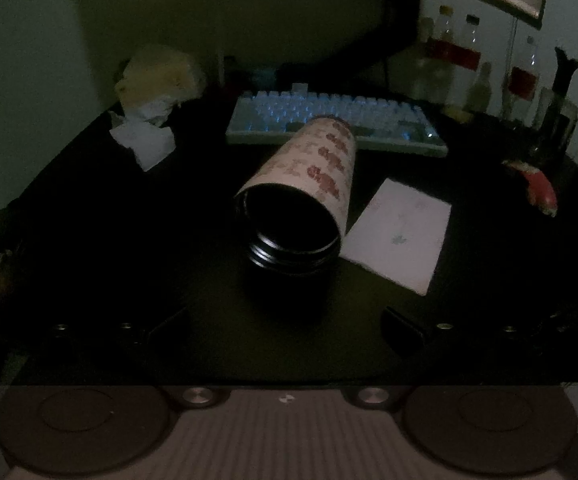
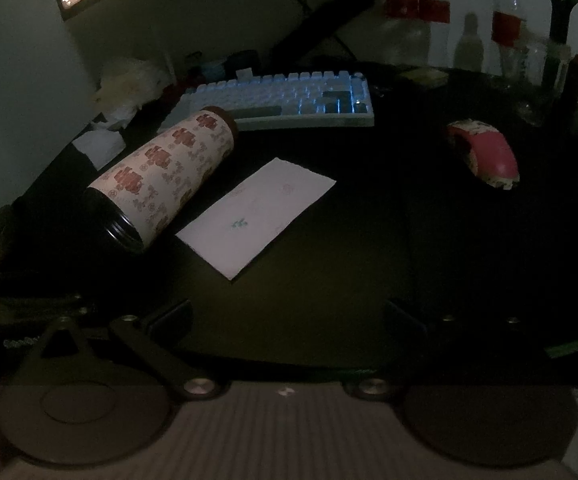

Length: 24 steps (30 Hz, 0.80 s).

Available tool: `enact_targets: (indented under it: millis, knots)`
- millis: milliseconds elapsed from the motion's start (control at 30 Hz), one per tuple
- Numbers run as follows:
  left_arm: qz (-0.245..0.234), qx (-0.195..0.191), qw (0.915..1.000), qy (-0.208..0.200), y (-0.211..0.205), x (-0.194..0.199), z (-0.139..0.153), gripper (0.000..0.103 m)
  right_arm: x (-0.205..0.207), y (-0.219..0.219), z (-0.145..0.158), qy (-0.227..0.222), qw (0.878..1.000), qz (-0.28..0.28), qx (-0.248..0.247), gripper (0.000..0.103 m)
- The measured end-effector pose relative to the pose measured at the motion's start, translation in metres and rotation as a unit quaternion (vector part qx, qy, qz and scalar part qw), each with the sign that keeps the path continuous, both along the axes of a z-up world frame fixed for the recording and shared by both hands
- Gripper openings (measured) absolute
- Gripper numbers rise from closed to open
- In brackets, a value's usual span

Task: Clean container
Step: 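Move the right gripper toward the white napkin beside the floral thermos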

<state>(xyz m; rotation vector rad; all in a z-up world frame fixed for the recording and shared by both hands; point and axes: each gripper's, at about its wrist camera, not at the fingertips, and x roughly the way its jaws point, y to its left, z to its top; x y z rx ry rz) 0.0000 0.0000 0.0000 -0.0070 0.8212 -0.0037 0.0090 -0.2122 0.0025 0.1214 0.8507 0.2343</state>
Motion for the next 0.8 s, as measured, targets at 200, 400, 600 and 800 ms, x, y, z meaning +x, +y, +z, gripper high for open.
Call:
enact_targets:
  millis: [200, 400, 600, 800]
  knots:
    - [0.005, -0.019, 0.9997, -0.017, 0.01, 0.0, 0.006, 0.103, 0.0, 0.0, 0.001, -0.005, 1.0, -0.002, -0.001, 0.103]
    - [0.009, -0.038, 0.9986, -0.034, 0.02, 0.001, 0.012, 0.103, 0.002, 0.002, -0.004, -0.005, 1.0, 0.002, 0.0, 0.103]
    - [0.006, -0.042, 0.9982, -0.044, 0.023, 0.003, 0.013, 0.103, 0.007, 0.006, -0.006, -0.019, 1.0, 0.004, 0.001, 0.103]
    - [0.0, -0.037, 0.9974, -0.061, 0.02, 0.0, 0.012, 0.103, 0.016, -0.003, -0.007, -0.02, 0.998, 0.031, 0.051, 0.103]
